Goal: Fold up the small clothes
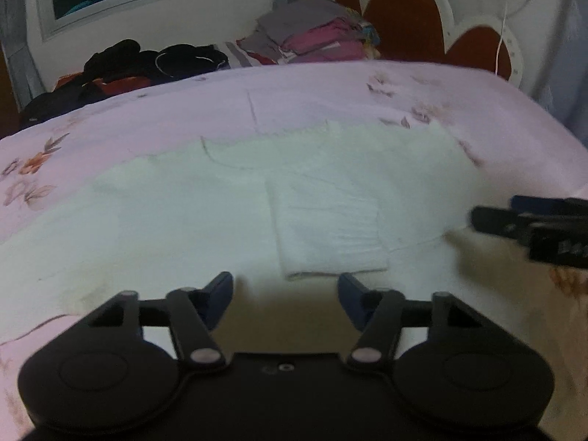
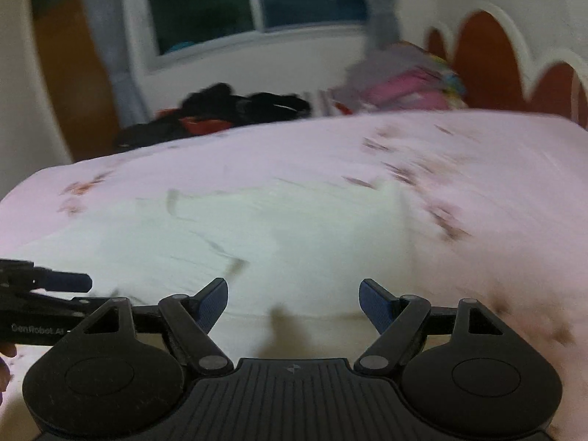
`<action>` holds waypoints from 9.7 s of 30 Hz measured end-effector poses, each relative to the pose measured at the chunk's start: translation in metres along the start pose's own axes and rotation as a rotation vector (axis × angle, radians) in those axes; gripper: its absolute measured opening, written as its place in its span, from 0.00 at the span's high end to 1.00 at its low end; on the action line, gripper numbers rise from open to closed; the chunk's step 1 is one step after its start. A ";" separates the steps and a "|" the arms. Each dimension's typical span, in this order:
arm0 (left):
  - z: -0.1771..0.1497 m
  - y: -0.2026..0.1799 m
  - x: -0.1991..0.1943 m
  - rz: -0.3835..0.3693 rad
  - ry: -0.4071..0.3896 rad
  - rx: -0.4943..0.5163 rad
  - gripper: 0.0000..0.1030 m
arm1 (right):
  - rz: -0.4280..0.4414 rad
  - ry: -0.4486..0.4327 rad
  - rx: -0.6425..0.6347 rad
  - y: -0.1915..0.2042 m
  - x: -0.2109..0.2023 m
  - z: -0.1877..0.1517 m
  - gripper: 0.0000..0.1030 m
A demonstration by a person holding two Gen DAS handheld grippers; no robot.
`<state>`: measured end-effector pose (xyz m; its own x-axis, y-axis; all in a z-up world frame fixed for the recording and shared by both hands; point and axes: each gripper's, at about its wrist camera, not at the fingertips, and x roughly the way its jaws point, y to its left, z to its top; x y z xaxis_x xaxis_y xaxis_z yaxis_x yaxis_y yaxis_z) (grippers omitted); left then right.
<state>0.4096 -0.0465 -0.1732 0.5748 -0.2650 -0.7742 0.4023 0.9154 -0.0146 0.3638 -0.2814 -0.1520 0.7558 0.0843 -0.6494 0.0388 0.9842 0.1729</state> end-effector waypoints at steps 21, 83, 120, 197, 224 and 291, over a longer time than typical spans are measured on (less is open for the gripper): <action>-0.002 0.070 0.006 -0.023 -0.157 -0.369 0.92 | -0.075 0.048 0.094 -0.037 0.016 -0.015 0.24; -0.076 0.185 -0.095 0.242 -0.102 -0.643 0.30 | 0.006 0.038 -0.022 0.032 0.037 0.024 0.80; -0.169 0.381 -0.129 0.295 -0.316 -1.182 0.97 | 0.111 0.139 -0.241 0.210 0.137 0.007 0.68; -0.044 0.118 -0.022 0.244 -0.173 -0.302 0.89 | -0.001 0.063 -0.006 0.028 0.069 0.025 0.98; -0.031 0.120 -0.059 0.146 -0.176 -0.315 0.79 | 0.010 0.038 0.104 -0.017 0.047 0.031 0.35; -0.046 0.013 -0.028 0.081 0.009 -0.159 0.66 | 0.110 0.177 -0.189 0.063 0.021 -0.042 0.74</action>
<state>0.3655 -0.0127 -0.1807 0.5943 -0.1862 -0.7824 0.2369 0.9702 -0.0510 0.3548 -0.2110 -0.1855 0.6225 0.2018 -0.7562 -0.1720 0.9778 0.1193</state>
